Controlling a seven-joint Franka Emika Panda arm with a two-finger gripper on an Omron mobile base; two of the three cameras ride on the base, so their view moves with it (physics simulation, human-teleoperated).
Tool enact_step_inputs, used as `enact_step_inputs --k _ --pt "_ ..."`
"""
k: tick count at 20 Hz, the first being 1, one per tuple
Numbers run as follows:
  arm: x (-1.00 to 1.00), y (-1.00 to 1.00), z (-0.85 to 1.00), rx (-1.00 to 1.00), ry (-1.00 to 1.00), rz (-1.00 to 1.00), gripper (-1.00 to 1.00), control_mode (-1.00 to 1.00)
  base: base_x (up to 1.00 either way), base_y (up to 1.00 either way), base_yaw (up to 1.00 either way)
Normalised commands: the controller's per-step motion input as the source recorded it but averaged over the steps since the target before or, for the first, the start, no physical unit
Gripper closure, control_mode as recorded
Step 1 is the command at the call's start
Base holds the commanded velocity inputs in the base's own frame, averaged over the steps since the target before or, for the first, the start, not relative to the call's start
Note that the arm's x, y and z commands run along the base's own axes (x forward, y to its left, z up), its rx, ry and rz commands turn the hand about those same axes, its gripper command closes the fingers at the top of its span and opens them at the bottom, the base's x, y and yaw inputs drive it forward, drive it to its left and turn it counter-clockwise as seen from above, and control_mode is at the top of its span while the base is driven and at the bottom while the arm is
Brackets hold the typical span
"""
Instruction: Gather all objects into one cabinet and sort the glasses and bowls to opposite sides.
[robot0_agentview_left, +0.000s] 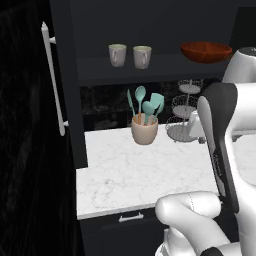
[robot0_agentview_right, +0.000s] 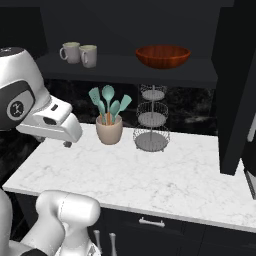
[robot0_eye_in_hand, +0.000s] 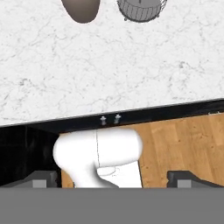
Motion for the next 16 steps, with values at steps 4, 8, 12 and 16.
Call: enact_step_inputs --k 4,8,12,16 --pt "-0.19 0.00 -0.19 0.00 -0.01 0.00 -1.00 -1.00 0.00 0.00 0.00" --pt "-0.21 0.00 -0.17 0.00 0.00 0.00 -1.00 -1.00 0.00 0.00 0.00" --pt "-0.05 0.00 -0.02 0.00 0.00 0.00 -1.00 -1.00 0.00 0.00 0.00" --pt "-0.01 0.00 0.00 0.00 0.00 0.00 -1.00 1.00 -0.28 -0.04 0.00"
